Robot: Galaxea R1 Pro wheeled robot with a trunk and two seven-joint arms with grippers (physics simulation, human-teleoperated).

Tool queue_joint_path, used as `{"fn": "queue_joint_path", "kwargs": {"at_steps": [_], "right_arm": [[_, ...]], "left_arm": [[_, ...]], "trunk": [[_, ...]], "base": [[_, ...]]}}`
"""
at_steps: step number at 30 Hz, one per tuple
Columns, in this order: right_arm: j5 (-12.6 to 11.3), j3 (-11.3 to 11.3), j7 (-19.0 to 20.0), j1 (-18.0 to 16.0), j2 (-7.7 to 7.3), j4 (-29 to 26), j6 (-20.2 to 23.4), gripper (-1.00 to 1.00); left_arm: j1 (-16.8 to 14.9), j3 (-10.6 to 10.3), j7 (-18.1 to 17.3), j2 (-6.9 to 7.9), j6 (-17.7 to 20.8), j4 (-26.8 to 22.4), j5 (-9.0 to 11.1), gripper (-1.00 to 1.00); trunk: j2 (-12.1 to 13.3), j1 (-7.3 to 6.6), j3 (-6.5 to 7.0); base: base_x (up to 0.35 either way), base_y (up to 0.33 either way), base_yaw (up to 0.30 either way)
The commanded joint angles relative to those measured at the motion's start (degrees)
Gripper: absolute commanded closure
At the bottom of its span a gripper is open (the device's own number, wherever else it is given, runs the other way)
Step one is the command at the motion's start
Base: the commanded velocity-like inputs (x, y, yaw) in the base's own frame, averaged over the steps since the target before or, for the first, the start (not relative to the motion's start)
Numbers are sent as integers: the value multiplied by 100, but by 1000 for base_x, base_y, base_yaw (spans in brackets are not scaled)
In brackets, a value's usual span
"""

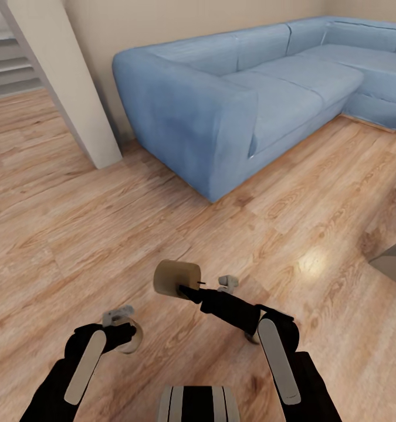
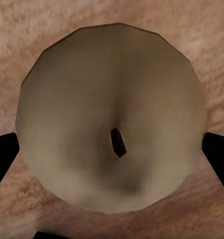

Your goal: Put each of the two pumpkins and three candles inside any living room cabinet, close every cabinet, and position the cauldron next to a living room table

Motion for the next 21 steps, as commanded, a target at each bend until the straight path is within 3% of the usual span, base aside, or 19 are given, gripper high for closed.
{"fn": "queue_joint_path", "kwargs": {"at_steps": [1,11,16,21], "right_arm": [[6,-9,-20,0,3,-3,25,100],[5,-8,-73,-3,3,-3,2,100],[5,-4,-73,-4,3,-3,2,100],[2,-3,-73,-3,3,-3,2,100]], "left_arm": [[-2,-5,59,5,17,-7,58,100],[-2,14,59,5,24,-54,58,100],[-2,238,59,1,27,-60,58,100],[-2,293,59,5,30,-61,66,100]], "trunk": [[0,-3,19],[13,-29,241],[20,-42,351],[27,-55,462]], "base": [[0,0,0],[-142,0,0],[-19,0,0],[-1,0,0]]}}
